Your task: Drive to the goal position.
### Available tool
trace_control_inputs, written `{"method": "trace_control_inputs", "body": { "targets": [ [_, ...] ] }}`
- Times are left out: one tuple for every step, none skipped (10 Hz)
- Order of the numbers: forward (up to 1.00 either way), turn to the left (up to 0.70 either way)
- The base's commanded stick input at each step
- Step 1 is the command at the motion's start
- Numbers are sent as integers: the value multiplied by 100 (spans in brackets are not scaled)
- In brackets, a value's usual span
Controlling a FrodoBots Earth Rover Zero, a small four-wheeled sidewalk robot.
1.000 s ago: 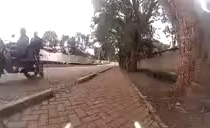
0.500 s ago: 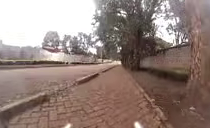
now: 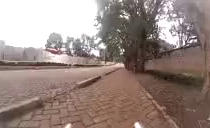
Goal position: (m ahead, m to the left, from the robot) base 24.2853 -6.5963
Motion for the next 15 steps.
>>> {"method": "trace_control_inputs", "body": {
  "targets": [
    [50,19],
    [50,9],
    [50,10],
    [50,-50],
    [50,-50],
    [50,-50],
    [50,-50],
    [50,-50],
    [50,-50],
    [50,-50],
    [50,-44],
    [50,-21],
    [50,0],
    [50,0],
    [50,0]
  ]
}}
